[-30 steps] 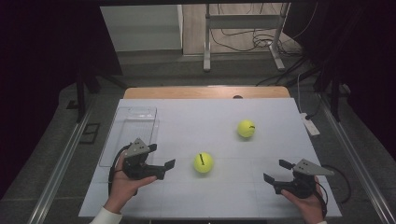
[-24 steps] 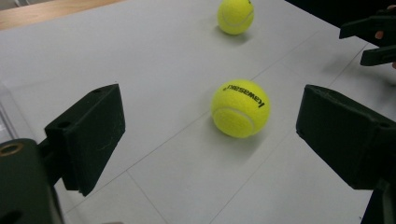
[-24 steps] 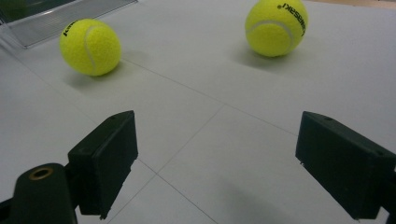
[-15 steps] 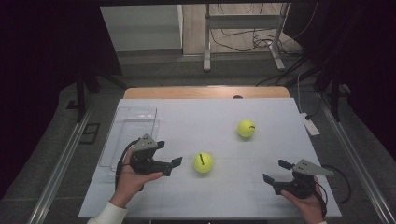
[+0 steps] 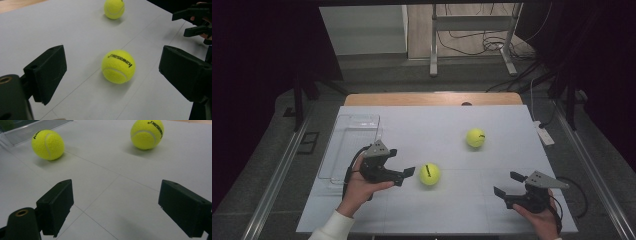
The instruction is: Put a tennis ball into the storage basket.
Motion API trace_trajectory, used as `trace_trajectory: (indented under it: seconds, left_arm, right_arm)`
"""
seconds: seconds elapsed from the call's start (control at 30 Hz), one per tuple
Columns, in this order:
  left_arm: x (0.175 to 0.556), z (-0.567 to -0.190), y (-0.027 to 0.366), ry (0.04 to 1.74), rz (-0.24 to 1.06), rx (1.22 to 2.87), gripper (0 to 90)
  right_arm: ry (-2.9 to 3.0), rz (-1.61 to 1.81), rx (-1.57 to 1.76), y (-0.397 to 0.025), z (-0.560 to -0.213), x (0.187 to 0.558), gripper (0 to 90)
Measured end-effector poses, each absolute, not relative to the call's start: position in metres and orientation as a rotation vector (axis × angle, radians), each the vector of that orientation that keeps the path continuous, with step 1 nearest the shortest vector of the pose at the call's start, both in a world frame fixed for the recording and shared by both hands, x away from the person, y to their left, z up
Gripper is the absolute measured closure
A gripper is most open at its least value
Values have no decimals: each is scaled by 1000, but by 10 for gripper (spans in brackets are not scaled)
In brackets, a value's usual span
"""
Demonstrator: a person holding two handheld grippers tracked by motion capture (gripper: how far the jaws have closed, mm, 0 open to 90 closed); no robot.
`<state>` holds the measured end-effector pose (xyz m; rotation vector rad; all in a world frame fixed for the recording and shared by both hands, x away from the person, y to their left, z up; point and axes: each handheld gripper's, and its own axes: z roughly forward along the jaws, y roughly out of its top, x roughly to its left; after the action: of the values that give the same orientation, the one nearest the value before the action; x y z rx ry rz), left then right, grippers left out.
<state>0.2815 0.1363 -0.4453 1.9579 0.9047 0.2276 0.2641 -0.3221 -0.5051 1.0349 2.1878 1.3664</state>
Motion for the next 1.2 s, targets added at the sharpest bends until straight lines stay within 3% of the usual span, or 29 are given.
trace_trajectory:
  seconds: [1.2]
  left_arm:
    - [311, -459, 101, 871, 143, 2049, 80]
  right_arm:
    - [2187, 1352, 1044, -324, -506, 264, 131]
